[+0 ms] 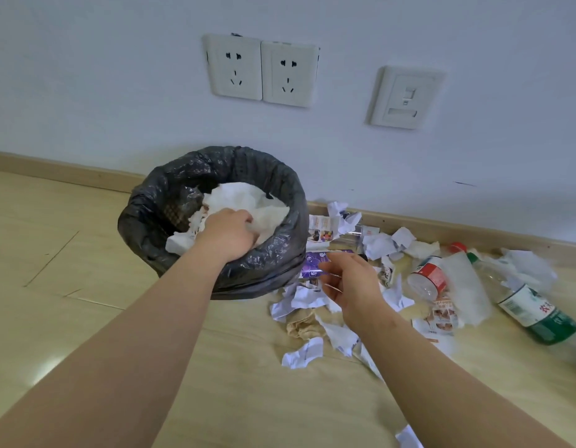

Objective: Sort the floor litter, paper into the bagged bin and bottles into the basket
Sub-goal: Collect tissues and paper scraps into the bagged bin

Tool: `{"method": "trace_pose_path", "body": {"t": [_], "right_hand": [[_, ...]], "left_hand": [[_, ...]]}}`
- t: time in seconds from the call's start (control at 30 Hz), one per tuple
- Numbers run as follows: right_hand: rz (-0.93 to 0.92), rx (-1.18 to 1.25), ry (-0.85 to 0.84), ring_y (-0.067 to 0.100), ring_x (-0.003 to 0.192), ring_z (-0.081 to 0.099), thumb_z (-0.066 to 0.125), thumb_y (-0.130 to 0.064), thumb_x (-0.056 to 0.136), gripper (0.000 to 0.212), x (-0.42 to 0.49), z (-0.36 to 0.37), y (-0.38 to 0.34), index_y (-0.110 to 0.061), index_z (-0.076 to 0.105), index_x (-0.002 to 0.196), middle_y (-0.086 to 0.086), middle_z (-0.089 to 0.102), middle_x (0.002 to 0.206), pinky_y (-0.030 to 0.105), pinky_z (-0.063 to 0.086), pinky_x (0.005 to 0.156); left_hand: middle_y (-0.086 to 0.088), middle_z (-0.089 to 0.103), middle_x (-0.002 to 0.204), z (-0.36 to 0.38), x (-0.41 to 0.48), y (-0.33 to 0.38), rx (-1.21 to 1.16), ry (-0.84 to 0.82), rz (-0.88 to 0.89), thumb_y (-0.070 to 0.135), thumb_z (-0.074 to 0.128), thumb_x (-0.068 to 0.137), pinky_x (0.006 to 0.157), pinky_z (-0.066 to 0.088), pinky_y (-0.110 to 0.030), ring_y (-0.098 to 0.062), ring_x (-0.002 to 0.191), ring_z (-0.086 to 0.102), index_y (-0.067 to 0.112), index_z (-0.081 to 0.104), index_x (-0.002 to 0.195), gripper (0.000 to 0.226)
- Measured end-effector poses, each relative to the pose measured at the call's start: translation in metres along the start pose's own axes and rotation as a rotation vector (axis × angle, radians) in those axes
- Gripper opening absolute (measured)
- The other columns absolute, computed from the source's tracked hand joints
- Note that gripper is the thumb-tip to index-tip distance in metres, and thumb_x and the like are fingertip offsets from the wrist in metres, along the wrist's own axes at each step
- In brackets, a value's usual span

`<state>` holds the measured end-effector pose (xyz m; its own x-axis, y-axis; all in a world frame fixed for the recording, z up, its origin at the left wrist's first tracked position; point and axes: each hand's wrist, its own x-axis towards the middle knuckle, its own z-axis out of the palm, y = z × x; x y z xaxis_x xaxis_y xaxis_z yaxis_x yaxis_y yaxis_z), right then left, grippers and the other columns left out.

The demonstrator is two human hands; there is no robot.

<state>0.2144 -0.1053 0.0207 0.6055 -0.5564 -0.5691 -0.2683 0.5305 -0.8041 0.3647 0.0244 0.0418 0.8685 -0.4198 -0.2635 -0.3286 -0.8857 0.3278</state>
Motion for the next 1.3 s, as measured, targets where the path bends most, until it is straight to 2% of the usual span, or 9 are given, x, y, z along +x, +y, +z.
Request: {"method": "trace_pose_path", "body": {"t": [0.17, 0.3, 0.47, 0.6, 0.73, 0.9, 1.0, 1.13, 1.3], "right_hand": [[0.039, -0.037, 0.007, 0.015, 0.058, 0.054, 0.053, -0.010, 0.092, 0.011, 0.002, -0.012, 0.004, -0.013, 0.058, 0.083, 0.006, 0.061, 0.071, 0.024, 0.045, 0.057], [0.060, -0.066, 0.041, 0.016, 0.063, 0.053, 0.053, -0.014, 0.093, 0.011, 0.006, -0.025, 0.006, -0.014, 0.057, 0.083, 0.005, 0.060, 0.073, 0.025, 0.046, 0.060], [0.078, -0.079, 0.080, 0.017, 0.064, 0.053, 0.054, -0.010, 0.091, 0.011, 0.008, -0.043, 0.008, -0.014, 0.056, 0.080, 0.007, 0.060, 0.075, 0.026, 0.045, 0.061], [0.025, -0.135, 0.100, 0.017, 0.059, 0.050, 0.051, -0.008, 0.093, 0.013, 0.007, -0.070, 0.008, -0.011, 0.053, 0.080, 0.006, 0.056, 0.070, 0.023, 0.043, 0.053], [-0.041, -0.386, 0.137, 0.017, 0.057, 0.048, 0.049, -0.008, 0.091, 0.015, 0.008, -0.110, 0.021, -0.013, 0.052, 0.077, 0.005, 0.055, 0.071, 0.026, 0.039, 0.053], [-0.076, -1.046, 0.098, 0.013, 0.075, 0.052, 0.052, -0.014, 0.088, 0.017, 0.004, -0.165, 0.051, -0.016, 0.057, 0.103, 0.001, 0.057, 0.097, 0.024, 0.040, 0.063], [-0.117, -1.413, 0.052, 0.017, 0.112, 0.047, 0.052, -0.024, 0.088, 0.036, -0.004, -0.189, 0.067, -0.025, 0.050, 0.124, -0.001, 0.046, 0.125, 0.027, 0.041, 0.088], [-0.229, -1.674, -0.011, 0.019, 0.128, 0.036, 0.048, -0.031, 0.089, 0.054, -0.012, -0.203, 0.074, -0.033, 0.032, 0.141, -0.005, 0.028, 0.146, 0.029, 0.035, 0.101], [-0.081, -1.717, -0.061, 0.026, 0.135, 0.025, 0.056, -0.034, 0.086, 0.073, -0.011, -0.206, 0.082, -0.038, 0.015, 0.146, -0.005, 0.006, 0.155, 0.038, 0.036, 0.101]], "left_hand": [[-0.007, 0.045, 0.140, -0.005, 0.001, 0.000, 0.085, -0.057, -0.026, 0.036, 0.033, 0.097, 0.109, 0.027, -0.049, -0.031, 0.126, 0.041, 0.024, 0.047, 0.134, 0.042], [-0.006, 0.054, 0.130, -0.010, -0.012, 0.020, 0.052, 0.179, -0.062, 0.030, 0.034, 0.098, 0.112, 0.011, -0.055, -0.028, 0.126, 0.042, 0.027, 0.047, 0.131, 0.036], [-0.001, 0.047, 0.139, -0.010, -0.019, 0.056, 0.041, 0.456, 0.137, 0.021, 0.043, 0.096, 0.115, 0.001, -0.053, -0.022, 0.143, 0.021, 0.023, 0.048, 0.131, 0.035], [-0.002, 0.055, 0.129, 0.009, -0.038, 0.091, -0.037, 0.541, 0.455, 0.017, 0.045, 0.095, 0.110, 0.025, -0.036, -0.020, 0.133, 0.037, 0.016, 0.056, 0.124, 0.031], [0.003, 0.054, 0.123, 0.063, -0.060, 0.115, -0.081, 0.197, 0.651, 0.017, 0.042, 0.096, 0.087, 0.037, -0.025, -0.013, 0.106, 0.049, 0.019, 0.056, 0.122, 0.029], [0.001, 0.044, 0.130, 0.145, -0.075, 0.091, 0.258, -0.263, 0.697, 0.018, 0.042, 0.095, 0.080, 0.038, -0.030, -0.021, 0.118, 0.045, 0.023, 0.048, 0.128, 0.035], [-0.001, 0.042, 0.126, 0.173, -0.088, 0.067, 0.425, -0.301, 0.749, 0.015, 0.053, 0.086, 0.080, 0.043, -0.037, -0.026, 0.115, 0.045, 0.024, 0.045, 0.127, 0.042], [0.000, 0.063, 0.113, 0.199, -0.098, 0.054, 0.563, -0.136, 0.942, 0.022, 0.077, 0.039, 0.068, 0.052, -0.033, -0.022, 0.099, 0.062, 0.031, 0.051, 0.103, 0.070], [0.001, 0.056, 0.134, 0.213, -0.110, 0.081, 0.561, -0.137, 0.961, 0.032, 0.081, 0.051, 0.095, 0.046, -0.051, -0.027, 0.122, 0.055, 0.031, 0.047, 0.127, 0.084]]}}
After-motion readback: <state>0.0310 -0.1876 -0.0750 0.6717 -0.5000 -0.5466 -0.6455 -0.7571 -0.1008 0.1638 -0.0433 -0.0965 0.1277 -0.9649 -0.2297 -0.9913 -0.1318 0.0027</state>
